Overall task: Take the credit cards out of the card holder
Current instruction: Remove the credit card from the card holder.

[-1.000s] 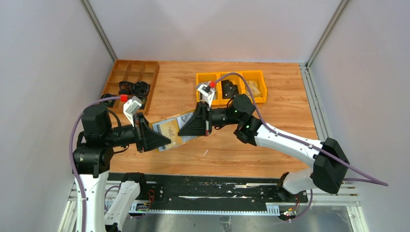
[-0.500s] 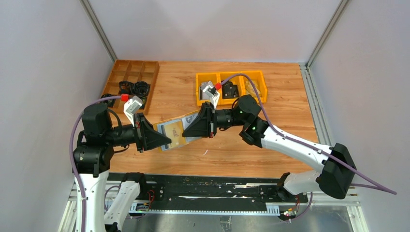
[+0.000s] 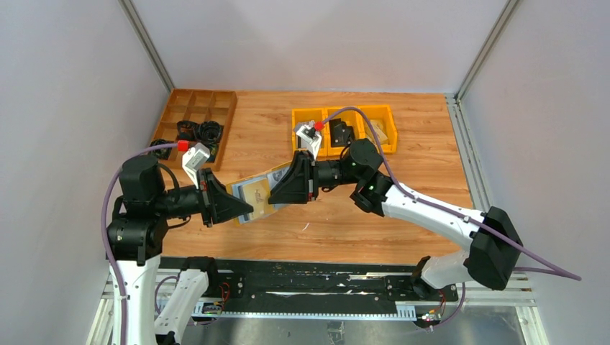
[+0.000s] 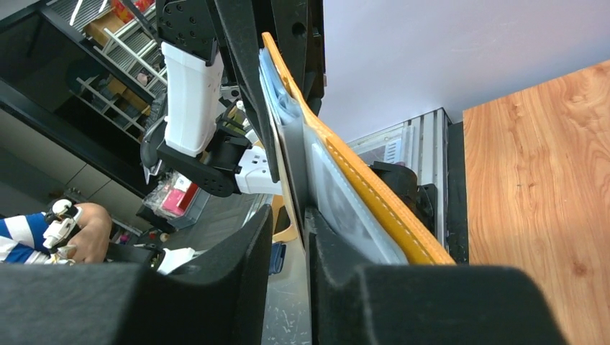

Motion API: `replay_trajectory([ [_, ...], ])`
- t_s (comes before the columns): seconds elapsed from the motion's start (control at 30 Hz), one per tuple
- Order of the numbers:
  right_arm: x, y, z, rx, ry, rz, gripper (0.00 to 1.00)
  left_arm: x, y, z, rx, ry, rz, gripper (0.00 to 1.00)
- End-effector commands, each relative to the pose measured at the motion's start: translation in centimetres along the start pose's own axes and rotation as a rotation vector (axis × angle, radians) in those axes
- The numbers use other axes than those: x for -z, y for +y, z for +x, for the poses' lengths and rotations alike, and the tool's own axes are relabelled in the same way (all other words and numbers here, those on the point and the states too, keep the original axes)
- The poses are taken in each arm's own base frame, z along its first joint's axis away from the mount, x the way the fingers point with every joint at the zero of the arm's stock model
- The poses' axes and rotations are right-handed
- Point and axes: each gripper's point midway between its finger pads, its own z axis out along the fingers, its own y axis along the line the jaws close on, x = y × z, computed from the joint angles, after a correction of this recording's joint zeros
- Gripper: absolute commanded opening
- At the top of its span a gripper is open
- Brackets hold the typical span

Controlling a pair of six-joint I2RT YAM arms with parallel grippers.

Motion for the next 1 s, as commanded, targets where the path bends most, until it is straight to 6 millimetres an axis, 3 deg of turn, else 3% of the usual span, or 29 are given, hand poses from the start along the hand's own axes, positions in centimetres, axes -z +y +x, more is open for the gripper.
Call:
replay_trajectory([
  [0.0,-1.3,2.1,-1.1,0.031,-0.019,-0.087,0.24,0.3,-1.6,0.3,-0.003,0.005,0.056,0.02],
  [0.07,-1.6,2.3,-0.9,0.03,-0.015,-0.097,0.1,0.3,-1.5,0.4,0.004,0.006,0.054,0.08],
  [0.13,-1.9,2.5,-0.9,0.029,-0.015,-0.104,0.0,0.2,-1.4,0.7,0.024,0.012,0.061,0.29],
  [0.23,-2.3,2.9,-0.9,0.032,-0.013,-0.118,0.0,0.0,-1.1,1.4,0.057,0.026,0.081,0.43],
  [0.37,-2.7,3.0,-0.8,0.03,-0.008,-0.123,0.0,0.1,-1.6,1.9,0.084,0.04,0.127,0.49],
  [0.5,-2.6,2.6,-0.5,0.027,0.005,-0.107,0.0,0.3,-2.5,1.7,0.067,0.041,0.161,0.46],
  [0.77,-1.0,0.2,0.1,0.063,0.074,0.013,0.0,0.4,-2.9,1.4,0.053,0.039,0.173,0.24],
  [0.97,0.0,0.5,-0.3,0.092,0.098,0.021,0.0,0.4,-3.0,1.2,0.043,0.035,0.168,0.22],
])
